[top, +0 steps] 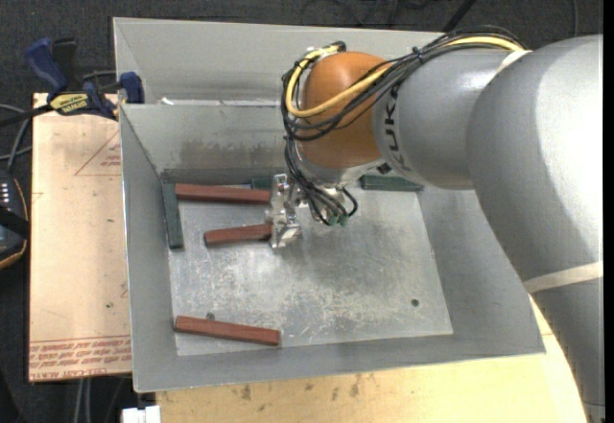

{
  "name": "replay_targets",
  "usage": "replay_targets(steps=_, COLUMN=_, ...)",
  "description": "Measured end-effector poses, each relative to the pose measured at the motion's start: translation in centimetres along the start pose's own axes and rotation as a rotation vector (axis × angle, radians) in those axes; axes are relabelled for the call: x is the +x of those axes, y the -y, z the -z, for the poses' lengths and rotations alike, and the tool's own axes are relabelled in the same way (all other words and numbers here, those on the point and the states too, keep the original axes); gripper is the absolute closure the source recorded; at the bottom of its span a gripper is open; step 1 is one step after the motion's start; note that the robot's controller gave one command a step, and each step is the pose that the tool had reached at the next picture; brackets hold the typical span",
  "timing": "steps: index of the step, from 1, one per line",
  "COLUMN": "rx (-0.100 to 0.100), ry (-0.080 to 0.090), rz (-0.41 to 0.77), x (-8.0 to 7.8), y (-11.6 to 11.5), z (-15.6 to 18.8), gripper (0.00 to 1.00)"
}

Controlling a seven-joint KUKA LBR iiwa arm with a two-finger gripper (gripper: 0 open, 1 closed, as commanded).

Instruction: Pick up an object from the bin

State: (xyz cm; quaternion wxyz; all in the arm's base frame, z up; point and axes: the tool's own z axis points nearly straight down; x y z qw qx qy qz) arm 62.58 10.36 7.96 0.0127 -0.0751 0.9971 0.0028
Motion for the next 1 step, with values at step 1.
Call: replay_targets(steps=1, rx=0.003, ry=-0.02, rz=-0.01, x=0.4, y=-1.23, z=13.59, gripper=1.0)
